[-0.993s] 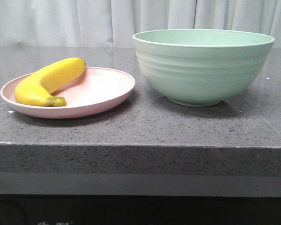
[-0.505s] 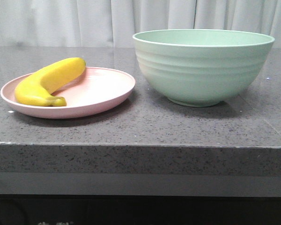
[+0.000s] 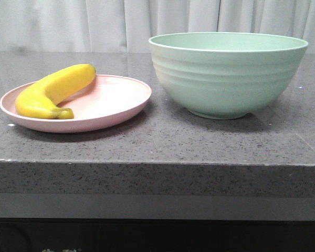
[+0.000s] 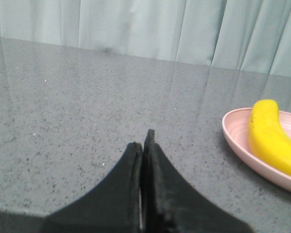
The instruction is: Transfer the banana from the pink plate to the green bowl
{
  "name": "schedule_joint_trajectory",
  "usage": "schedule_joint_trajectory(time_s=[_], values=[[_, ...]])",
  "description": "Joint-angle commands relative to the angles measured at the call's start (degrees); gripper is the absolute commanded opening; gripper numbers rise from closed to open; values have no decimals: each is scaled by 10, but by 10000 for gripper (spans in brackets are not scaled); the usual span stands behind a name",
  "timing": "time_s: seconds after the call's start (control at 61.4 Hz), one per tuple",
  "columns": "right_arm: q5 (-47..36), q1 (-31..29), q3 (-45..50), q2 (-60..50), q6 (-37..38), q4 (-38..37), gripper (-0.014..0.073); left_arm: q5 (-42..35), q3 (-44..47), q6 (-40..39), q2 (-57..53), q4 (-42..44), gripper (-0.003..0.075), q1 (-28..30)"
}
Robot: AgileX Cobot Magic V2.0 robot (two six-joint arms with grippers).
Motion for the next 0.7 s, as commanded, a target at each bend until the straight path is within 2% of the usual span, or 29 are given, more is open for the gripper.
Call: schedule_joint_trajectory(time_s=[0.0, 0.163, 0.374, 0.521, 0.586, 0.635, 0.684], values=[[-46, -5, -58, -12, -1, -5, -60, -36, -53, -5, 3, -5, -18, -1], [-4, -5, -164, 34, -1, -10, -60, 18, -155, -7, 85, -8, -18, -1], [29, -5, -281, 180, -1, -10, -60, 13, -265, -7, 242, -3, -18, -1], [25, -5, -311, 233, -1, -10, -53, 10, -290, -7, 287, -3, -11, -1], [16, -5, -311, 239, -1, -10, 5, 1, -289, -7, 295, -3, 58, -1], [15, -5, -311, 240, -1, -10, 97, -4, -289, -7, 297, -3, 150, -1], [15, -5, -311, 240, -1, -10, 247, -9, -289, -7, 299, -3, 275, -1]])
